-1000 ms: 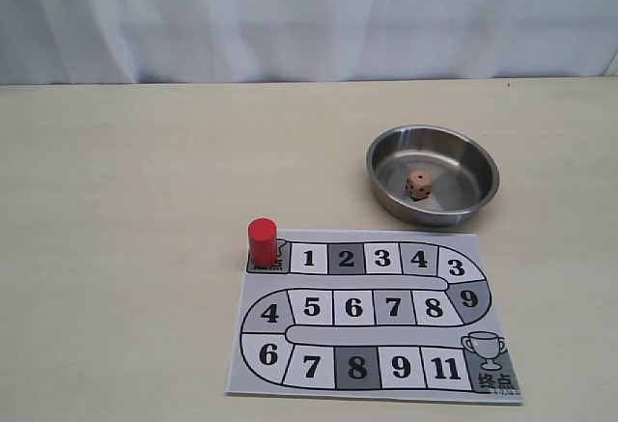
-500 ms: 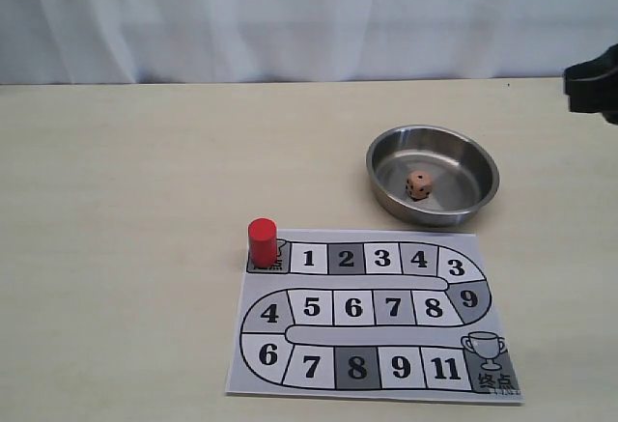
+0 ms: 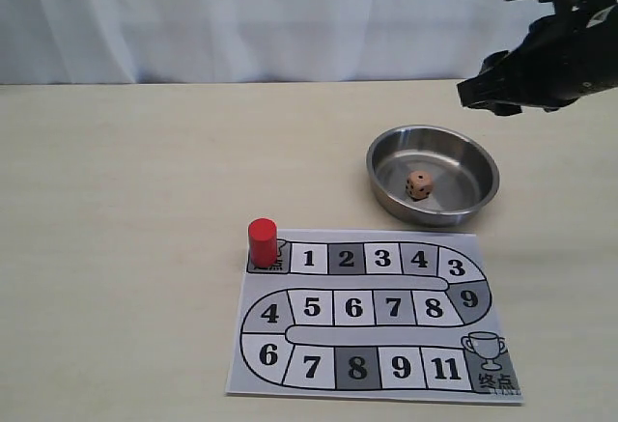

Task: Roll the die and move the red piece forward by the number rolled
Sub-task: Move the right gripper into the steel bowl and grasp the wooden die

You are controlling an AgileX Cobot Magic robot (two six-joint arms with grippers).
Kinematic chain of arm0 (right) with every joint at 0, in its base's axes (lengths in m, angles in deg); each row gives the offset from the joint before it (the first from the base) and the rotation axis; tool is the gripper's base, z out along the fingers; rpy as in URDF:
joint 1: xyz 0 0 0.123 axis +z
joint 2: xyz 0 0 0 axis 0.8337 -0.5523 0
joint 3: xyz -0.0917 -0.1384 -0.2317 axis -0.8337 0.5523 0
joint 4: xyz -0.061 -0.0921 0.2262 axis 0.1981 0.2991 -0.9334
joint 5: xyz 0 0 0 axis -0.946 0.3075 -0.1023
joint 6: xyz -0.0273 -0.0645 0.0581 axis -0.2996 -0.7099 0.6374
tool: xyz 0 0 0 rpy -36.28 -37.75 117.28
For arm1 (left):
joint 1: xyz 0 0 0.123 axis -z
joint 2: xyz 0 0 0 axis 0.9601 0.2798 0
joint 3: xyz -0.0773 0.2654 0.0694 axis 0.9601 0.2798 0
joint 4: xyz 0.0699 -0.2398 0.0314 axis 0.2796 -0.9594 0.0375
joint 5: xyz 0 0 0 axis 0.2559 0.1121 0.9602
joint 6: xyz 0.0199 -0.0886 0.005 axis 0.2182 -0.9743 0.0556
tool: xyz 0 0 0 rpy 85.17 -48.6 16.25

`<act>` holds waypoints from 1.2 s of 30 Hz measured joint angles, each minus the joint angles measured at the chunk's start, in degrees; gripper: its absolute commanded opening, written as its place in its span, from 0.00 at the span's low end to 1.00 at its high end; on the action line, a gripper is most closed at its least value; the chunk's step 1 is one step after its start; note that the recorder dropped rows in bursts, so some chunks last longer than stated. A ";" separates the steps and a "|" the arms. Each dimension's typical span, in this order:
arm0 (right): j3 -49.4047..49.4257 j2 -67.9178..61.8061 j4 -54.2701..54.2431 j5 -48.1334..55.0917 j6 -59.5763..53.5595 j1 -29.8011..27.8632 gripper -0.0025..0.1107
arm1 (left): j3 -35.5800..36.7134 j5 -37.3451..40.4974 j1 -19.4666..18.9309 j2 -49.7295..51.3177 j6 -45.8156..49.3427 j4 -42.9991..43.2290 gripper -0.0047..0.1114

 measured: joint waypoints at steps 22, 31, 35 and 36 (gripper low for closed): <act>-9.70 -23.24 -5.69 -4.87 -0.23 0.08 0.59 | 0.00 0.00 0.00 0.00 0.00 0.00 0.04; -12.11 -28.24 -6.63 -1.84 -0.36 0.08 0.59 | 0.00 0.00 0.00 0.00 0.00 0.00 0.04; -15.64 -30.41 -6.77 2.36 -0.01 0.08 0.59 | 0.00 0.00 0.00 0.00 0.00 0.00 0.04; -15.95 -30.74 -6.77 2.66 -0.01 0.08 0.59 | 0.00 0.00 0.00 0.00 0.00 0.00 0.04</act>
